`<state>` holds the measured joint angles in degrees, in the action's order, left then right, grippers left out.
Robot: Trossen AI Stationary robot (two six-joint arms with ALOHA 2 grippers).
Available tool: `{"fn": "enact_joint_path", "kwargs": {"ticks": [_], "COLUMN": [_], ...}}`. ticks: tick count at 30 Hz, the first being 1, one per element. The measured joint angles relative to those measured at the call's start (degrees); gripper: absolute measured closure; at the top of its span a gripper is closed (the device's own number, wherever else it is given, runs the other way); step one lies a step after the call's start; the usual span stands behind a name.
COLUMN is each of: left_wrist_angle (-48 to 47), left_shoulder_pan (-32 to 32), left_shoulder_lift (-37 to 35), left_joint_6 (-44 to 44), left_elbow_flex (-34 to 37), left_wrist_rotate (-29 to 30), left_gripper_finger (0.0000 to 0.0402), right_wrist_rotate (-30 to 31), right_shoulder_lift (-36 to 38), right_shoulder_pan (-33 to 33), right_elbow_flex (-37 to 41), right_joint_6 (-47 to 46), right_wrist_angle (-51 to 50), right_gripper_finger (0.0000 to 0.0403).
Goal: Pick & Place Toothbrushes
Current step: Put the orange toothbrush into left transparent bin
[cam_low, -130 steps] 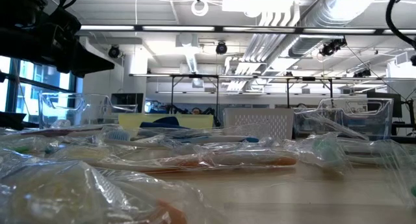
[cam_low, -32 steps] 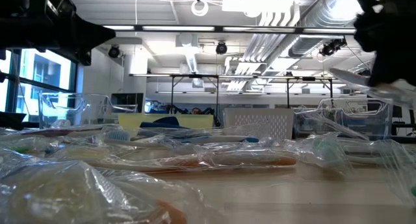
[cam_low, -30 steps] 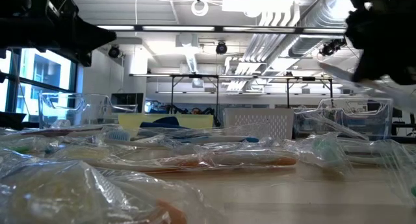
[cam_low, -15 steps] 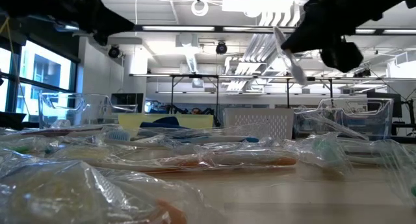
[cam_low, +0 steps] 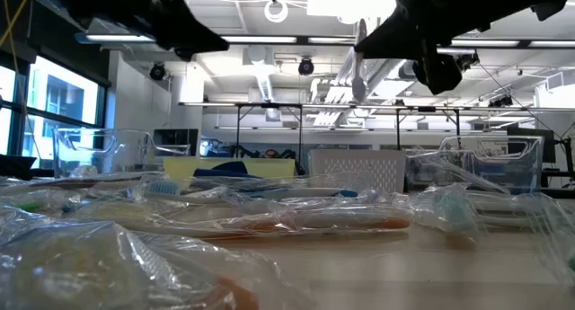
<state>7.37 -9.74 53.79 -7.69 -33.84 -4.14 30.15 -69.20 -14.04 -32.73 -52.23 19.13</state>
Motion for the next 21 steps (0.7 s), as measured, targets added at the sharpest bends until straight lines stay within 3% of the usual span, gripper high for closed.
{"fn": "enact_joint_path", "kwargs": {"ticks": [7,13,21], "left_wrist_angle": [9.5,10.2,10.2], "left_shoulder_pan": [0.0,0.0,0.0], "left_shoulder_lift": [4.9,5.4,5.4], "left_joint_6": [-1.1,-1.1,-1.1], "left_elbow_flex": [-1.2,-1.1,-1.1], "left_wrist_rotate": [0.2,0.2,0.2], "left_gripper_finger": [0.0385,0.0385,0.0385], "right_wrist_rotate": [0.5,1.4,2.2], "right_shoulder_lift": [-1.5,-1.5,-1.5], "right_shoulder_pan": [0.0,0.0,0.0], "right_elbow_flex": [0.0,-0.1,-6.2], "right_joint_6": [0.0,0.8,11.4], "right_wrist_angle": [2.1,4.1,3.7], "right_gripper_finger": [0.0397,0.0397,0.0397]}}
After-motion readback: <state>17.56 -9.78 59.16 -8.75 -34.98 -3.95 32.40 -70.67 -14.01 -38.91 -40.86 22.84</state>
